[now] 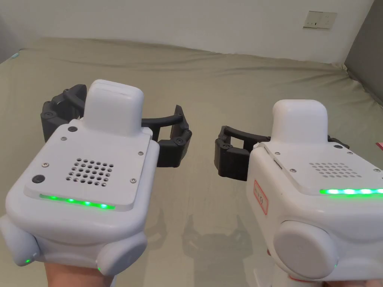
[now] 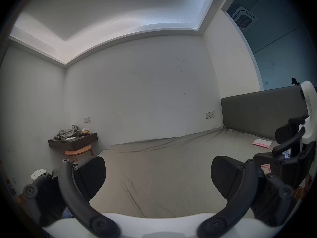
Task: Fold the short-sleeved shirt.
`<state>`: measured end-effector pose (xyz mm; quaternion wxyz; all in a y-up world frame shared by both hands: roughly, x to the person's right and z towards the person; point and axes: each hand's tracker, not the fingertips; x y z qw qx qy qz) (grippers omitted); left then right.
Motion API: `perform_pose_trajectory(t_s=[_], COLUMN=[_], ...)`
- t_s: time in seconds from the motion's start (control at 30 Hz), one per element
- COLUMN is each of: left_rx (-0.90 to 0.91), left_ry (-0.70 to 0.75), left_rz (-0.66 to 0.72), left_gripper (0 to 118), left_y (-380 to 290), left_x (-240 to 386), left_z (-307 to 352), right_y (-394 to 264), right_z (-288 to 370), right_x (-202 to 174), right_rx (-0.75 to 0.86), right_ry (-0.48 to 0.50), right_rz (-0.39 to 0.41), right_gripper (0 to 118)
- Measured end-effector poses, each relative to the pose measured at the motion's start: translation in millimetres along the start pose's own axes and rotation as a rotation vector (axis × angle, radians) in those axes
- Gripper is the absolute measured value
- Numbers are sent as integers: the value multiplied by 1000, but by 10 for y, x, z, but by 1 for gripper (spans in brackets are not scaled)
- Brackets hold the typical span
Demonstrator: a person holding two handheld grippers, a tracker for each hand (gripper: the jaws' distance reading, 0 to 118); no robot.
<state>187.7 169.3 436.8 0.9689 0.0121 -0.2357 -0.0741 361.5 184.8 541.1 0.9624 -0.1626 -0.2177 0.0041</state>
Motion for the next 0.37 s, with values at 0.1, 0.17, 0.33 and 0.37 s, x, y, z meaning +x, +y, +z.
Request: perform_pose_trajectory(t_s=[0.1,0.17,0.33,0.37], left_rx=[-6,-7,-10,-10], left_ry=[1,3,6,7], left_rz=[-1,0,2,2], left_gripper=[118,118,118,118], left_y=[-12,-21,-33,-36], left_x=[-2,-4,-4,-4], left_z=[-3,7,13,11], right_y=[-36,-55,-31,-36], right_z=[-26,-44,-95,-92], right_x=[-10,-2,59,79], right_rx=[6,-2,-23,-13], right_ry=[7,-16,-39,-33], right_rz=[-20,-36,-34,-35], right_gripper=[107,107,108,108])
